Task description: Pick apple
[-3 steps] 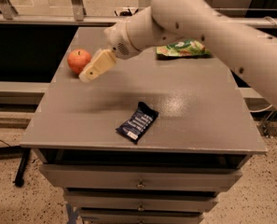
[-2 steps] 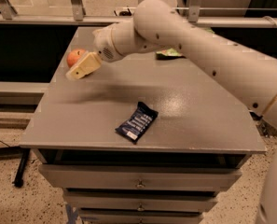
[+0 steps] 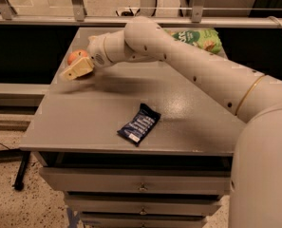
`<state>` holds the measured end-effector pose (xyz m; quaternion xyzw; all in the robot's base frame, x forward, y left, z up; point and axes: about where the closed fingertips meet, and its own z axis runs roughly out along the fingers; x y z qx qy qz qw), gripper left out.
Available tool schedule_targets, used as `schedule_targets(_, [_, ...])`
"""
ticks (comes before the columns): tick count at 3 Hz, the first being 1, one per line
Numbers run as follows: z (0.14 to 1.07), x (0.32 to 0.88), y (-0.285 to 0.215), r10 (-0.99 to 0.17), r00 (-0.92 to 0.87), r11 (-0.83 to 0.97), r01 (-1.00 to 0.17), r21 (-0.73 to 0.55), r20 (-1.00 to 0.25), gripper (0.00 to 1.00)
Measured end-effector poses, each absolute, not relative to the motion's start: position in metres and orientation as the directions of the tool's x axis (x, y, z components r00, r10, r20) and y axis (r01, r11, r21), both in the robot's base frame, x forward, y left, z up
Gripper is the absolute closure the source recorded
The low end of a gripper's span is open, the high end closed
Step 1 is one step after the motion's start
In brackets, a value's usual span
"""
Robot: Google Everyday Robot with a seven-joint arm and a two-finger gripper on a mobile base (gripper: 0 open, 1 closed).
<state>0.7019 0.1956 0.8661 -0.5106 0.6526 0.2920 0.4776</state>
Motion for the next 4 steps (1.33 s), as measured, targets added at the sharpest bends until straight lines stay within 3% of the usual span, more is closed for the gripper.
schedule_targets(1, [0.851, 0.708, 0.196, -0.376, -0.048, 0.325, -0.942, -0.084, -0.925, 0.00])
schedule_targets(2, [0.842, 0.710, 0.190, -0.362, -0.063, 0.344, -0.936, -0.070, -0.930, 0.16])
schedule_targets(4, [0.843, 0.708, 0.168, -0.346, -0.069, 0.371, -0.926, -0.069, -0.936, 0.62])
